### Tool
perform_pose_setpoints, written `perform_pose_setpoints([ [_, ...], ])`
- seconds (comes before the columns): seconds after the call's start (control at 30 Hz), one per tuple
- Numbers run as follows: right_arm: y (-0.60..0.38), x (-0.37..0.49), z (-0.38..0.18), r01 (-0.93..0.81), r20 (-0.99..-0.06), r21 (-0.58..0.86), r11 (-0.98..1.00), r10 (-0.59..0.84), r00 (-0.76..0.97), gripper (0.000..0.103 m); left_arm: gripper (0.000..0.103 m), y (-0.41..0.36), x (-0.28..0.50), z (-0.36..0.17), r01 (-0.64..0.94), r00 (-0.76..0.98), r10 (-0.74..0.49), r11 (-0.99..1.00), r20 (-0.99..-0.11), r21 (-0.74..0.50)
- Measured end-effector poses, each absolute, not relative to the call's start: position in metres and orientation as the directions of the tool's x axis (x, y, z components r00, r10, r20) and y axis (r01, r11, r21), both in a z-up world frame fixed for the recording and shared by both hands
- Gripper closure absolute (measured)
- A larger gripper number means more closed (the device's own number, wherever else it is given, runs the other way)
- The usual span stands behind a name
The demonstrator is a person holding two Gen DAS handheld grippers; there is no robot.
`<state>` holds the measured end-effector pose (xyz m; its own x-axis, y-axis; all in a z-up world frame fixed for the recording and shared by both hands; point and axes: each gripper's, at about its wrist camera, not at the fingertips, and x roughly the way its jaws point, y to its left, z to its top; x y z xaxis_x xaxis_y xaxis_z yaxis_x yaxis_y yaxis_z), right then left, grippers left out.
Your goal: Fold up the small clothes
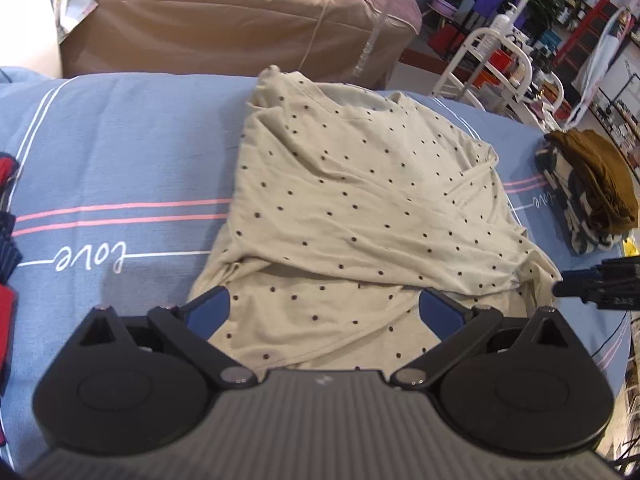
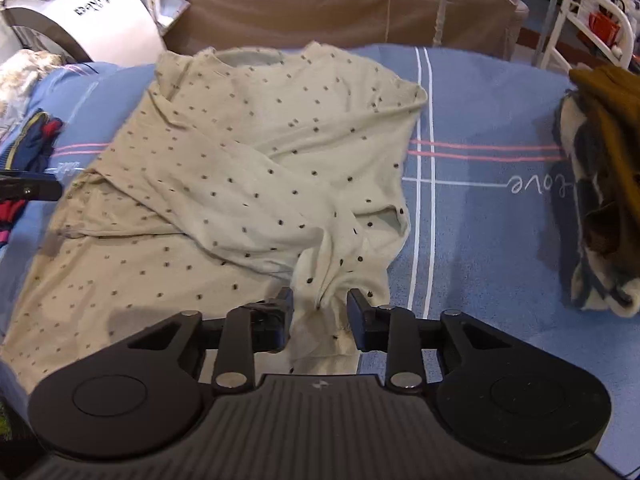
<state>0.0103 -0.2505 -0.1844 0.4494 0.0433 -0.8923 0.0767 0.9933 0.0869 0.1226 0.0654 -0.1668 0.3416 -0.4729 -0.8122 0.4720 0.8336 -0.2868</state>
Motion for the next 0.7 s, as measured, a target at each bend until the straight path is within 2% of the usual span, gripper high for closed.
perform_pose_setpoints([
  [0.03,-0.252,0.014,-0.191,0.082,-0.899,0.094,0.992,0.049,0.436,0.086,0.0,0.063,0.122,-0.166,0.481,0.343,-0.464,0.834,-0.817,-0.271],
  [0.07,-0.254,0.016,-0.193,0.078,-0.904,0.098,0.992,0.056,0.424,0.095,0.001,0.061,0.122,-0.165,0.485,0.348,-0.452,0.837,-0.822,-0.255],
  [0.2,-0.266,0.012,-0.16,0.057,-0.874,0.141,0.988,0.097,0.476,0.096,0.001,0.064,0.138,-0.157,0.483,0.393,-0.437,0.847,-0.809,-0.223],
  [0.33,-0.321,0.008,-0.123,0.218,-0.829,0.215,0.952,0.06,0.556,0.096,0.001,0.055,0.182,-0.149,0.45,0.447,-0.429,0.866,-0.785,-0.218],
  [0.4,-0.339,0.012,-0.125,0.242,-0.845,0.165,0.956,0.011,0.535,0.096,0.002,0.039,0.209,-0.146,0.429,0.47,-0.418,0.878,-0.777,-0.213],
  [0.53,-0.35,0.017,-0.142,0.228,-0.857,0.218,0.949,0.074,0.51,0.096,0.011,0.0,0.253,-0.153,0.425,0.481,-0.373,0.891,-0.793,-0.162],
  [0.6,-0.347,0.019,-0.146,0.222,-0.859,0.212,0.952,0.074,0.507,0.096,0.019,-0.017,0.267,-0.161,0.439,0.465,-0.344,0.89,-0.816,-0.125],
  [0.7,-0.348,0.019,-0.151,0.226,-0.859,0.234,0.946,0.092,0.504,0.096,0.02,-0.038,0.274,-0.174,0.485,0.437,-0.327,0.87,-0.838,-0.087],
])
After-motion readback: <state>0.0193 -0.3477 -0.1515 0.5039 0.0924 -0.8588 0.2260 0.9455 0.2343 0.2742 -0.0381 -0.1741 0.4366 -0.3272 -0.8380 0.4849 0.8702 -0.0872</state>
